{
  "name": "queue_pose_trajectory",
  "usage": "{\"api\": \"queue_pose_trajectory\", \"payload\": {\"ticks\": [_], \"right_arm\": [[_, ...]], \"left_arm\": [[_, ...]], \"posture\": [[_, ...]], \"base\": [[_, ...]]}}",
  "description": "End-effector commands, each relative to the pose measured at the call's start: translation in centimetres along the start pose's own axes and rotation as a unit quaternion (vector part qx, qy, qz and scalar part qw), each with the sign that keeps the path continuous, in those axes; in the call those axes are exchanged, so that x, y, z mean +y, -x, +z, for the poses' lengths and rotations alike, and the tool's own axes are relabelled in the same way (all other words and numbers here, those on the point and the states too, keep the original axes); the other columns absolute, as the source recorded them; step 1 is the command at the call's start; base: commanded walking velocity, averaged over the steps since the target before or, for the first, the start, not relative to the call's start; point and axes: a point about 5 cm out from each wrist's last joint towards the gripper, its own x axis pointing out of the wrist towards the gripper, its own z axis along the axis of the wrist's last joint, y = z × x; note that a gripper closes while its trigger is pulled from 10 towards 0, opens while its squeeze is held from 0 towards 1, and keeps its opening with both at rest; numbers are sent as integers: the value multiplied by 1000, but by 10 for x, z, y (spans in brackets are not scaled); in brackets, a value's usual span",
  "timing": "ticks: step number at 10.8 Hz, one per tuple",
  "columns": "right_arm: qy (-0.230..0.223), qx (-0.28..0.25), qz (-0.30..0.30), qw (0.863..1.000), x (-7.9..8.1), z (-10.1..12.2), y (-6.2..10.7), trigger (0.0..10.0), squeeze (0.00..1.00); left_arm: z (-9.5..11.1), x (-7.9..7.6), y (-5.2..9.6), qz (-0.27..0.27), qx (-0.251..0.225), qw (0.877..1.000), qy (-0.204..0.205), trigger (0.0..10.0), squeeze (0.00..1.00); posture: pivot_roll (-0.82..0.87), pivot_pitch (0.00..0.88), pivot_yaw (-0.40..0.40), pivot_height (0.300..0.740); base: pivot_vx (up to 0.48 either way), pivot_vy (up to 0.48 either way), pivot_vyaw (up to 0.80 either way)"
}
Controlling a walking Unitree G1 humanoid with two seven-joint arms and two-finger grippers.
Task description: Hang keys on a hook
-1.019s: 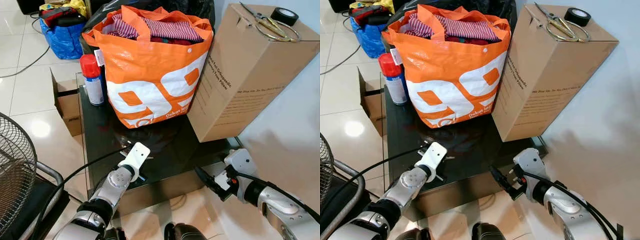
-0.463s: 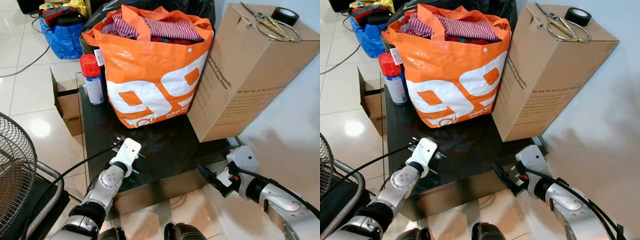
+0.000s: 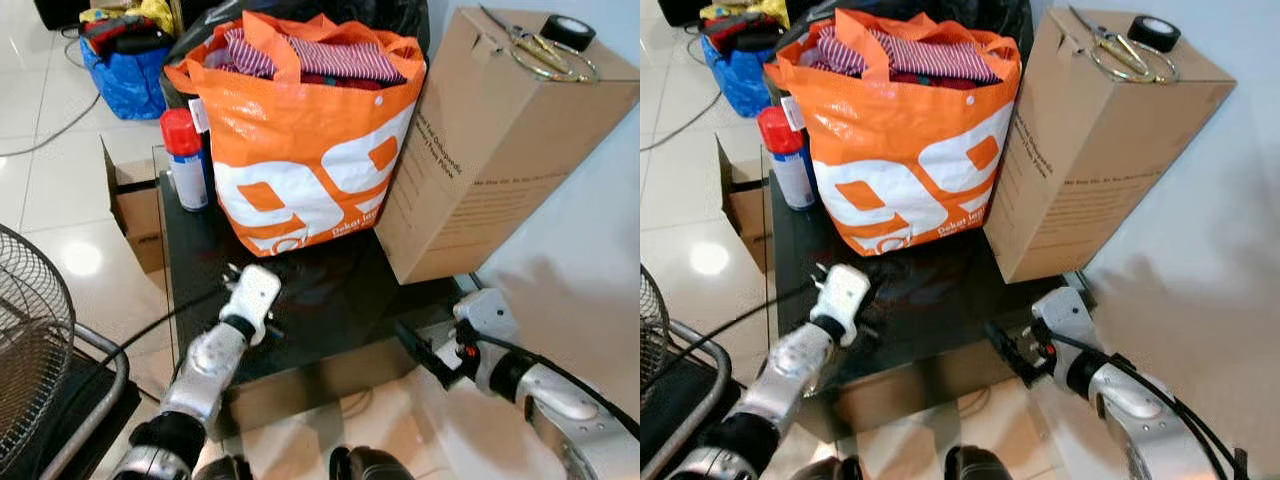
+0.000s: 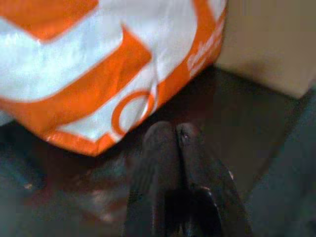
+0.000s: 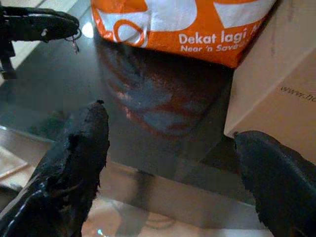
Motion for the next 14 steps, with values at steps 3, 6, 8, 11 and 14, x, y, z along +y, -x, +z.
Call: {"api": "queue_pose_trajectory", "payload": {"ticks": [3, 6, 8, 11, 14], "right_arm": [[-34, -16, -26, 999, -8, 0, -1, 10000, 0], [-51, -35, -36, 997, -11, 3, -9, 10000, 0], [-66, -52, -47, 995, -11, 5, -14, 10000, 0], [-77, -64, -99, 990, -3, 2, -10, 10000, 0], [-113, -72, -198, 971, -12, -3, -2, 10000, 0]], "left_arm": [[15, 17, 9, -50, -5, 999, -8, 0, 0], [48, 31, 6, -64, -43, 995, 60, 0, 0], [73, 38, 13, -156, -64, 978, 121, 0, 0], [117, 49, 39, -346, -83, 911, 206, 0, 0], [149, 59, 61, -429, -123, 851, 276, 0, 0]], "posture": [[-228, 48, -87, 740], [-197, 11, -69, 740], [-173, 0, -47, 740], [-147, 0, -1, 740], [-128, 0, 32, 740]], "base": [[0, 0, 0], [0, 0, 0], [0, 0, 0], [0, 0, 0], [0, 0, 0]]}}
